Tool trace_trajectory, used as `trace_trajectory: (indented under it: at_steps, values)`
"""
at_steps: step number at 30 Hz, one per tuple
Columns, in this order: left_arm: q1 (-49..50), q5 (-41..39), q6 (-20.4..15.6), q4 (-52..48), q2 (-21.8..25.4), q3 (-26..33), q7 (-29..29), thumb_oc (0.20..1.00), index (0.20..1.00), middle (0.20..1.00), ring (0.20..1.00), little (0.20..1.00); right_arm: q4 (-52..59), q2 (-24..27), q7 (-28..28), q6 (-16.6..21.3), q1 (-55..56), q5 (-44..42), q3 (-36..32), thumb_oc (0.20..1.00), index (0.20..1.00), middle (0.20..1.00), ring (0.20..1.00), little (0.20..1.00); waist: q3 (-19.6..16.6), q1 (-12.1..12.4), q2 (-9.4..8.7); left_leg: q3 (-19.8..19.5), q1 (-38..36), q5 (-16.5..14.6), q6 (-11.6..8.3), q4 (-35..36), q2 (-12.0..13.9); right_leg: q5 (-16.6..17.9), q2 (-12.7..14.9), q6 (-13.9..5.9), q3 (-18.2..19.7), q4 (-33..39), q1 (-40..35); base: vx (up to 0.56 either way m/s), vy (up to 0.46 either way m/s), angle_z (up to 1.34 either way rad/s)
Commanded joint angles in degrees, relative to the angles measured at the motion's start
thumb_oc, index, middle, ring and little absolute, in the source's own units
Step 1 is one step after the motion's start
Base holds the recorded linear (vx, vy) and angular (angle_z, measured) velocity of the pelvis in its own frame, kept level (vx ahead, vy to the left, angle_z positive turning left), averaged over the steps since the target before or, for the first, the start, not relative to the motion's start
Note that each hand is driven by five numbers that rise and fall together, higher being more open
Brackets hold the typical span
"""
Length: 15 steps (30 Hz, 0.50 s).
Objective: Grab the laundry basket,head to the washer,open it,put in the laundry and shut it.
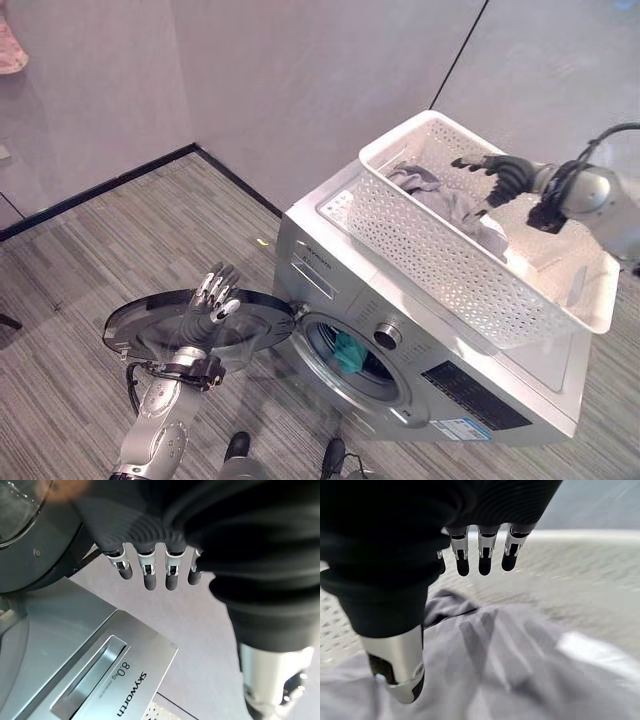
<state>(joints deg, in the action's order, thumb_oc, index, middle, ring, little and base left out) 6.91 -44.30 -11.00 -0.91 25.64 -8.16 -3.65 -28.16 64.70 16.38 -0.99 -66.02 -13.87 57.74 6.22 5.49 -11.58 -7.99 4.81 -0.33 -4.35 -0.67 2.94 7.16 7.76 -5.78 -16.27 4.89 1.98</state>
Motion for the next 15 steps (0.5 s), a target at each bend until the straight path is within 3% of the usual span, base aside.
trace_trajectory:
  at_steps: [1, 15]
  values:
    - [-2.0, 1.26, -1.81, -6.0, 2.8, -1.37, -1.85, 1.0, 1.0, 1.0, 1.0, 1.0, -4.4, 1.32, -1.6, -0.22, -8.25, 0.08, 2.78, 1.0, 1.0, 1.0, 1.0, 1.0, 0.25, 2.52, -0.54, 1.84, -0.3, -1.67, 1.59, 2.99, 1.79, -4.88, 4.23, -4.27, -3.66, -3.48, -2.87, -0.02, -0.041, 0.24]
    - [-4.7, -0.26, -0.74, -5.54, 3.83, -4.39, -1.08, 1.0, 1.0, 1.0, 1.0, 1.0, -22.61, -10.21, -1.34, -1.86, -1.3, 11.93, 0.67, 1.0, 1.0, 1.0, 1.0, 1.0, 5.3, 7.25, -2.13, -2.55, 6.68, 0.34, 1.21, 2.33, 1.16, -5.27, 3.22, -3.52, -7.32, -3.0, -0.47, -0.02, -0.04, 0.2]
